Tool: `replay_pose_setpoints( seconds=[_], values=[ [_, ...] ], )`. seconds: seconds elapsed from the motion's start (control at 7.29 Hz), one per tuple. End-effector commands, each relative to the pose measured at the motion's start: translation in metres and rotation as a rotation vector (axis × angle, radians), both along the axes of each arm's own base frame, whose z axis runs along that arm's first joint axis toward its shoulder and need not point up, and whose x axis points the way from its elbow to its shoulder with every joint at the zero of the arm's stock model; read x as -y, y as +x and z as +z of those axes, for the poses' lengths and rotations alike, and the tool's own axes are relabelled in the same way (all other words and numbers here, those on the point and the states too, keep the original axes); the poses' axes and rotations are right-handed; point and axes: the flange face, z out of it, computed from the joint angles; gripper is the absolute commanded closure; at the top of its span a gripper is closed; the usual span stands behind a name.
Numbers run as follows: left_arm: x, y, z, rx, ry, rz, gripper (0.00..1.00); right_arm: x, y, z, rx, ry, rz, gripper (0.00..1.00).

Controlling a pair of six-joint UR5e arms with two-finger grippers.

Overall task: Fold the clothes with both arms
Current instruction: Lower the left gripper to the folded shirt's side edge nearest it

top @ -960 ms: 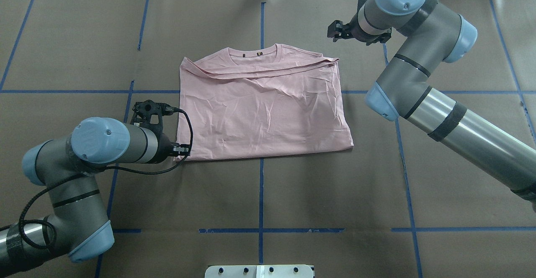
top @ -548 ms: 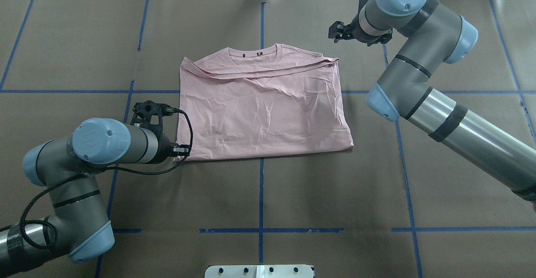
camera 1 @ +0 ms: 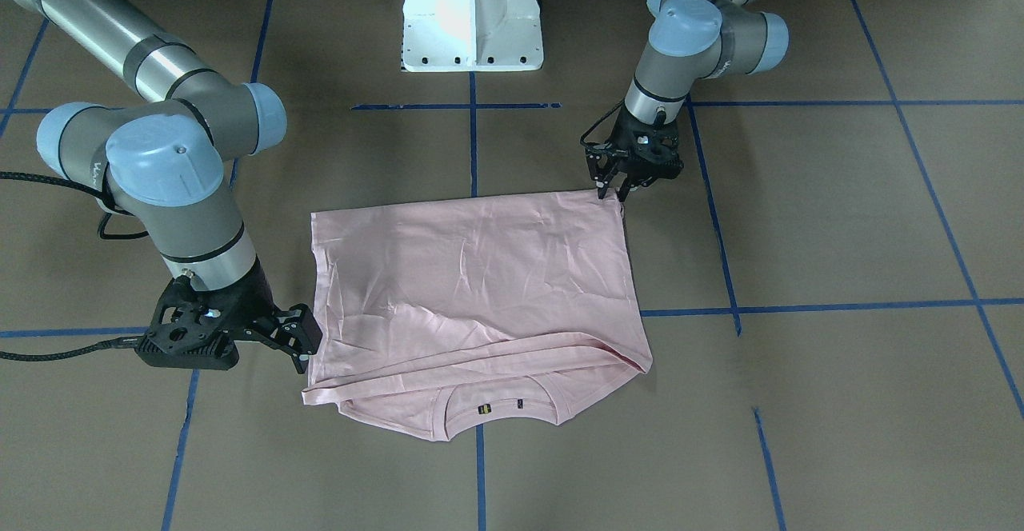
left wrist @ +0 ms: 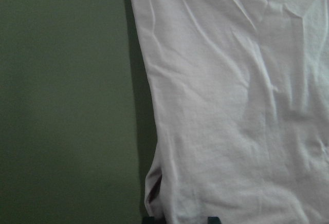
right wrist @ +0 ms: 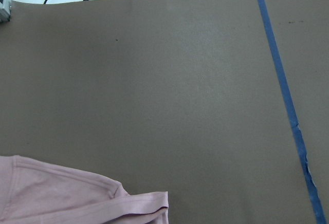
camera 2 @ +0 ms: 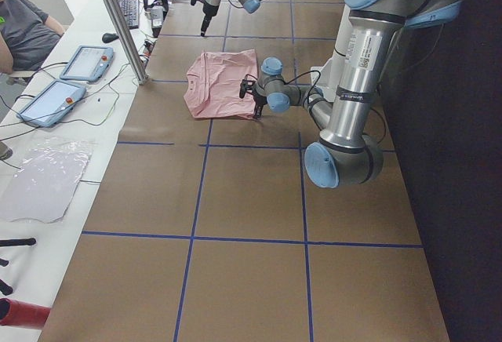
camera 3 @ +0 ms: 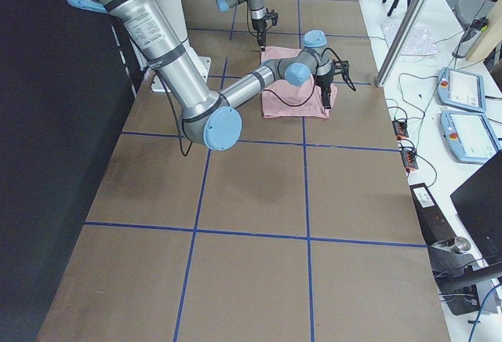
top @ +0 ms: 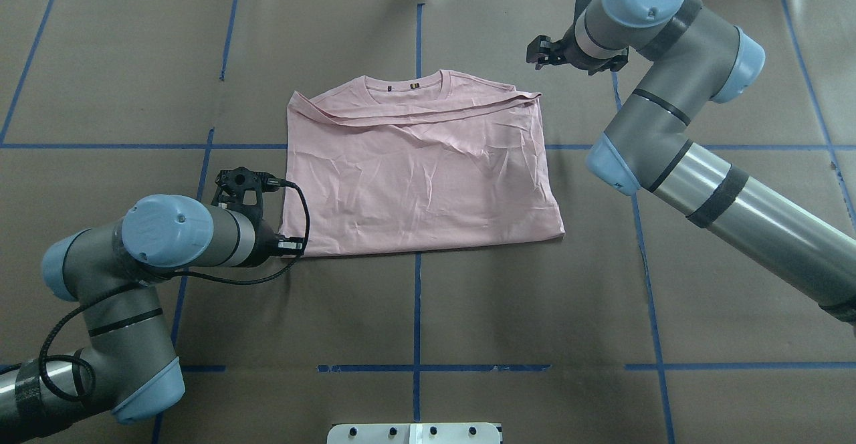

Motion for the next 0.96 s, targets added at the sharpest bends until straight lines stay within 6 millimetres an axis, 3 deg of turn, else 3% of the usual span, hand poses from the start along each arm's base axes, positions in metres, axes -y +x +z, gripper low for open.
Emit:
replay_pose_setpoints(
  seconds=[0.0,0.27,0.41,0.55,0.69,0.82],
  values=[
    [-0.002,0.001,-0.001,-0.001,0.001,0.003,1.0,0.0,0.0,0.0,0.0,0.001,0.0,0.0],
    [-0.002,-0.004,-0.007,-0.011,0.016,0.007,1.0,-0.001,0.001,0.001,-0.001,-0.001,0.0,0.0],
    [-0.001,-0.012,0.0,0.002,0.028,0.019,1.0,-0.001,0.001,0.001,-0.001,-0.001,0.0,0.0],
    [0.011,-0.03,0.008,0.046,0.132,0.064,1.0,0.0,0.0,0.0,0.0,0.001,0.0,0.0],
    [0.058,-0.066,0.022,0.109,0.205,0.039,1.0,-0.001,-0.001,-0.001,0.001,0.002,-0.002,0.0],
    [0.109,-0.099,0.049,0.192,0.253,0.021,1.0,-0.001,-0.001,-0.001,0.001,0.002,-0.002,0.0]
  ],
)
